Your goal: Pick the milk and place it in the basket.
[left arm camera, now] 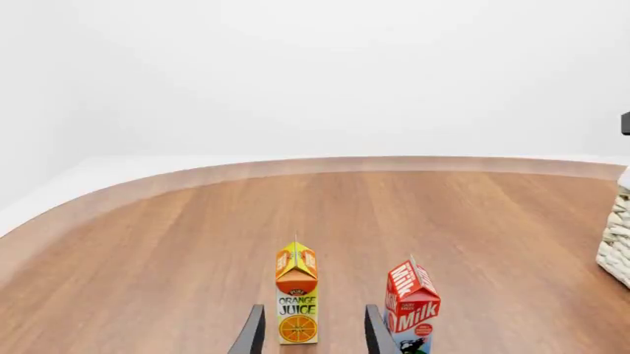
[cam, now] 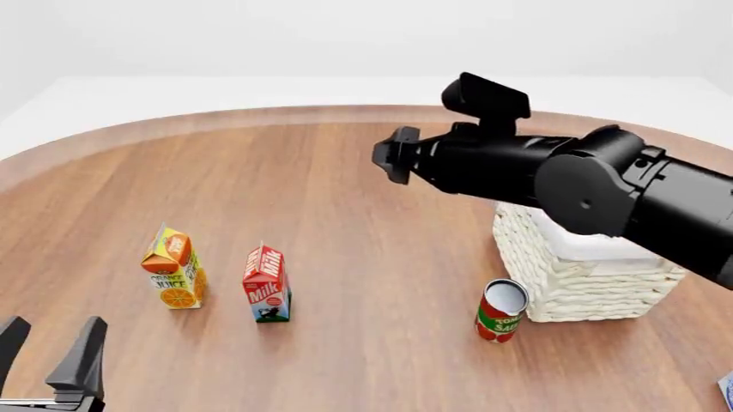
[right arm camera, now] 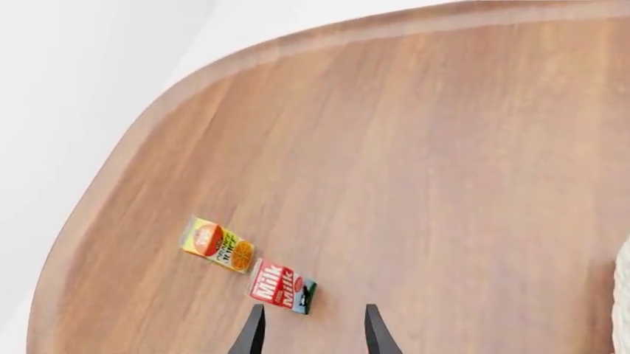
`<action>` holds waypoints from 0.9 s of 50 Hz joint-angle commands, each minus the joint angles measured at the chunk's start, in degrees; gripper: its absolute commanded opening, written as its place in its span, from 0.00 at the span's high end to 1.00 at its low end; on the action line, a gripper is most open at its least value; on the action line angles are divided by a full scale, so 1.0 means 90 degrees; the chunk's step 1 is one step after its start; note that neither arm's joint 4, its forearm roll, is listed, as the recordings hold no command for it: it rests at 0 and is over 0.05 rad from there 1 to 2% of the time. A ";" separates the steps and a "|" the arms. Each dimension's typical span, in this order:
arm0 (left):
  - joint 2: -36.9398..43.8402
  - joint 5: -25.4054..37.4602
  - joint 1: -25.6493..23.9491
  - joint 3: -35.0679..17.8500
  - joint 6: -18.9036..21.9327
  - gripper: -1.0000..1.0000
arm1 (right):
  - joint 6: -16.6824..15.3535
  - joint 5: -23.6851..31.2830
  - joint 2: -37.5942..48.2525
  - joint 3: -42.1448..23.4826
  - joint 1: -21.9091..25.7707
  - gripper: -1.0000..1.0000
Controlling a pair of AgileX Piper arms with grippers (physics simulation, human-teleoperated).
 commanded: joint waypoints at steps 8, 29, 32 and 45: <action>0.0000 0.0000 0.0000 0.0000 0.0000 0.00 | 0.0117 -0.0003 0.0811 -0.0676 0.0273 0.00; 0.0000 0.0000 0.0000 0.0000 0.0000 0.00 | 0.0959 -0.0257 0.1209 -0.0857 0.0501 0.00; 0.0000 0.0000 0.0000 0.0000 0.0000 0.00 | 0.1068 -0.0314 0.1233 -0.0844 0.0494 0.00; 0.0000 0.0000 0.0000 0.0000 0.0000 0.00 | 0.1502 -0.0537 0.1525 -0.0851 0.0488 0.00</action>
